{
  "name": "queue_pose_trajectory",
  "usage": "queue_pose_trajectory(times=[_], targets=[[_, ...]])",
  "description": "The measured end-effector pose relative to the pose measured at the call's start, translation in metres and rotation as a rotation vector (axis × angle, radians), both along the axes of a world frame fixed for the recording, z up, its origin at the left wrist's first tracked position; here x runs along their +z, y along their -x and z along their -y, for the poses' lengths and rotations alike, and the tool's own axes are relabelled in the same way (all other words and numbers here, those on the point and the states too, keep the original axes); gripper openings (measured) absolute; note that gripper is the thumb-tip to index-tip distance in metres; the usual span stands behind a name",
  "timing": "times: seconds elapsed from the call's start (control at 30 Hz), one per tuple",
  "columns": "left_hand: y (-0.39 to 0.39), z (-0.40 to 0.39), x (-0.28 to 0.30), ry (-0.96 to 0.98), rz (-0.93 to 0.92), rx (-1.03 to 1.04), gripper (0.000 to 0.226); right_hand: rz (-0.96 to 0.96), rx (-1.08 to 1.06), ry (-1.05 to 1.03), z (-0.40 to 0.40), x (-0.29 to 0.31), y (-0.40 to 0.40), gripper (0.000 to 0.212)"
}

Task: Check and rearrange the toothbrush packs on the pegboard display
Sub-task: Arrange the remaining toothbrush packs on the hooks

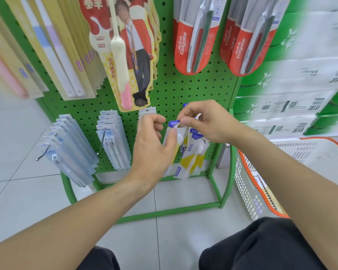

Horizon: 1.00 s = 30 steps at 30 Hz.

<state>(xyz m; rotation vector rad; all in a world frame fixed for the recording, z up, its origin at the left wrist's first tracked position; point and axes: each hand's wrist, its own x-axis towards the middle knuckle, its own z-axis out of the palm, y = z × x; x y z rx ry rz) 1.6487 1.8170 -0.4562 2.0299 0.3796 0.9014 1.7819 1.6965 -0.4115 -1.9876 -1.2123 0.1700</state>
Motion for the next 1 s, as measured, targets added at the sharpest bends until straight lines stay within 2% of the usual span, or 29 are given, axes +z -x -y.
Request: queue_pose_trajectory(times=[0.13, 0.23, 0.33, 0.43, 0.47, 0.57, 0.63, 0.73, 0.83, 1.0], targets=[[0.009, -0.011, 0.010, 0.050, -0.076, -0.169, 0.018, -0.107, 0.074, -0.192, 0.003, 0.005, 0.012, 0.010], [0.013, -0.017, 0.004, 0.069, -0.133, -0.227, 0.034, -0.083, -0.026, -0.267, -0.003, -0.007, 0.026, 0.012], [0.017, -0.020, -0.001, 0.166, -0.217, -0.227, 0.043, 0.118, -0.195, -0.242, -0.009, -0.025, 0.041, 0.017], [0.023, -0.023, -0.006, 0.311, -0.265, -0.226, 0.061, 0.118, -0.105, -0.113, -0.013, -0.038, 0.052, 0.005], [0.025, -0.023, -0.007, 0.370, -0.283, -0.213, 0.064, 0.120, -0.078, -0.054, -0.014, -0.040, 0.055, 0.006], [0.030, -0.025, -0.005, 0.550, -0.331, -0.220, 0.040, 0.158, -0.013, 0.022, -0.017, -0.043, 0.063, 0.010], [0.030, -0.031, -0.005, 0.703, -0.349, -0.240, 0.031, 0.224, 0.004, 0.038, -0.021, -0.040, 0.068, 0.020], [0.031, -0.040, -0.005, 0.838, -0.355, -0.274, 0.031, 0.304, -0.014, 0.027, -0.029, -0.038, 0.073, 0.033], [0.031, -0.046, -0.006, 0.910, -0.344, -0.298, 0.031, 0.227, -0.083, -0.046, -0.033, -0.042, 0.076, 0.033], [0.032, -0.048, -0.002, 1.131, -0.287, -0.323, 0.030, 0.263, -0.141, -0.159, -0.028, -0.047, 0.082, 0.024]])
